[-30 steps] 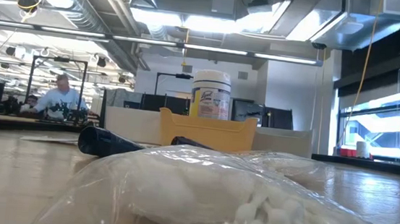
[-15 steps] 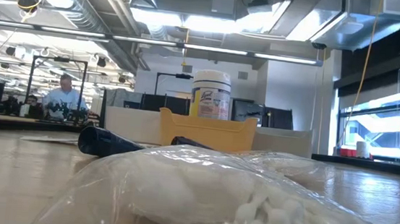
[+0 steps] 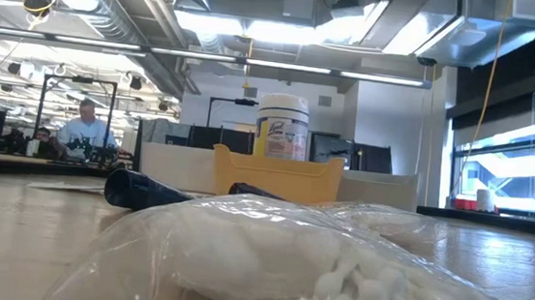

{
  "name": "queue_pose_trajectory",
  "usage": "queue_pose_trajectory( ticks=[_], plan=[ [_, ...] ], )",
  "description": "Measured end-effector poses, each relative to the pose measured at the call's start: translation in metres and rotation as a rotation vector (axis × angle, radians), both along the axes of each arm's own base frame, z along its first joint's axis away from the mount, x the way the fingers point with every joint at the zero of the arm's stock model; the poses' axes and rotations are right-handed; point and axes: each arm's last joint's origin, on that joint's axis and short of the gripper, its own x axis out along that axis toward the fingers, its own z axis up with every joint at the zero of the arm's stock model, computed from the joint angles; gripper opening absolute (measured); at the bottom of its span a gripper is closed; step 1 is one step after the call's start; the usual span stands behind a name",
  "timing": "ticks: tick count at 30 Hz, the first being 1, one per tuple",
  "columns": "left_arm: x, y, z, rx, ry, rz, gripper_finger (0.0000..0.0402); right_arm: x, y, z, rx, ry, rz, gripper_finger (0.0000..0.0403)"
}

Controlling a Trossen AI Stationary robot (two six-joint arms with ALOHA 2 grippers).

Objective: Pick & Place Travel size toiletries
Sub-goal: Put the blue shave cream into the white bin

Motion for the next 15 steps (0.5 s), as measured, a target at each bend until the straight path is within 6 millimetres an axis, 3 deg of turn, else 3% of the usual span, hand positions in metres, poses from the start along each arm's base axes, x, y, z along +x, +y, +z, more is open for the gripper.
queue_pose_trajectory(
  ticks=[15],
  plan=[
    [0.0003,0.0000,-0.0008,0.001,0.009,0.001,0.0143,-0.0008,-0.0003,0.0004,0.002,0.005,0.001,0.0176]
  ],
)
